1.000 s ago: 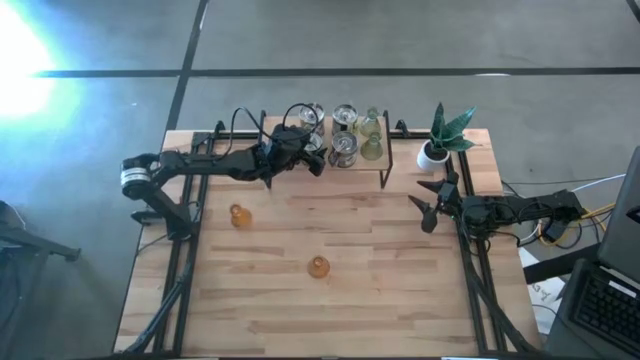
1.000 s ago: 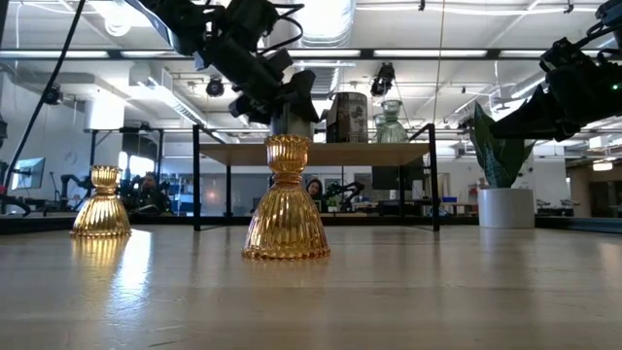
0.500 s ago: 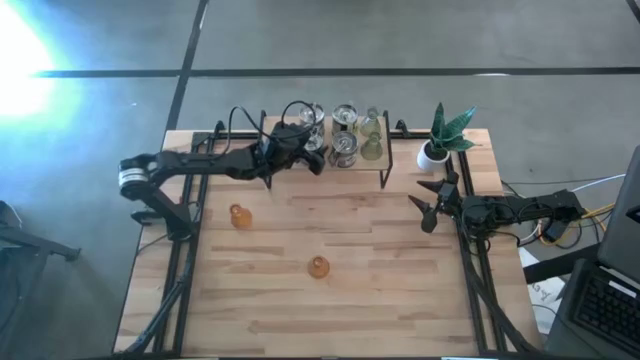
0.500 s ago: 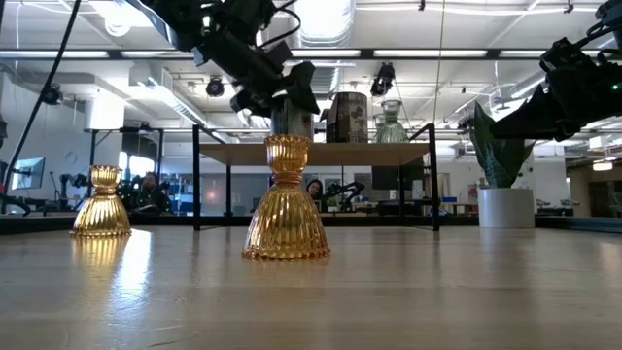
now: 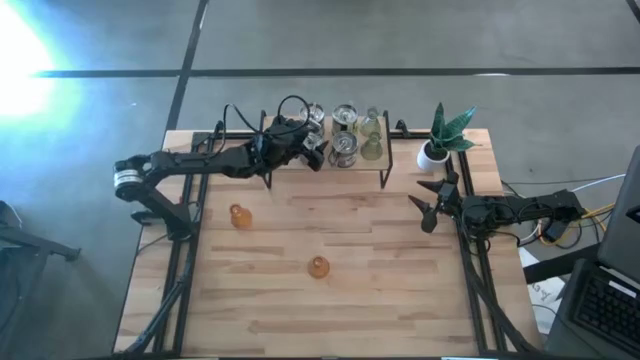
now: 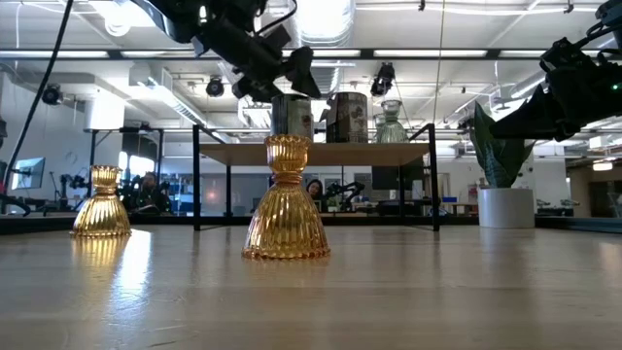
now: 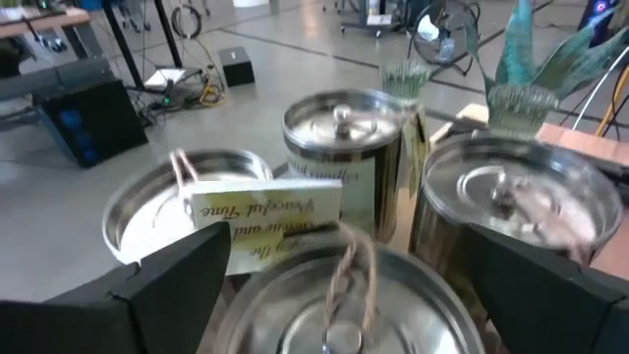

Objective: Pick & Place candle stick holders
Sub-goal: Put the green scented candle on the shelf, then put the right orange candle holder on the shelf

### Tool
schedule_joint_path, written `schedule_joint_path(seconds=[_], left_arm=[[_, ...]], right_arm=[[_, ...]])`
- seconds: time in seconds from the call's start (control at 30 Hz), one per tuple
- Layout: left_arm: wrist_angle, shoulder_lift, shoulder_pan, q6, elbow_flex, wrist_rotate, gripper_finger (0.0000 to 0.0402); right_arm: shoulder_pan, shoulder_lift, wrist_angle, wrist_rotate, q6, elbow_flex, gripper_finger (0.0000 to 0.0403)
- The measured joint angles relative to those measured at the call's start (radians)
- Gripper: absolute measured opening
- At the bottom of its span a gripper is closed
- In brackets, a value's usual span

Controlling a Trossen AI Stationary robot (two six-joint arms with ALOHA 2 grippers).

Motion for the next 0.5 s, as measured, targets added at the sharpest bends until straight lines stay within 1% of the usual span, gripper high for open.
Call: schedule_joint_path(seconds=[0.3, 0.5], left_arm=[[-0.014, -0.014, -0.004, 0.056, 0.057, -0.001, 0.0400], [-0.048, -0.089, -0.011, 0.123, 0.088, 0.000, 0.0400]], right_arm=[[0.000, 0.000, 0.000, 0.000, 0.000, 0.000, 0.0251], [0.000, 0.000, 0.000, 0.000, 0.000, 0.000, 0.0251]])
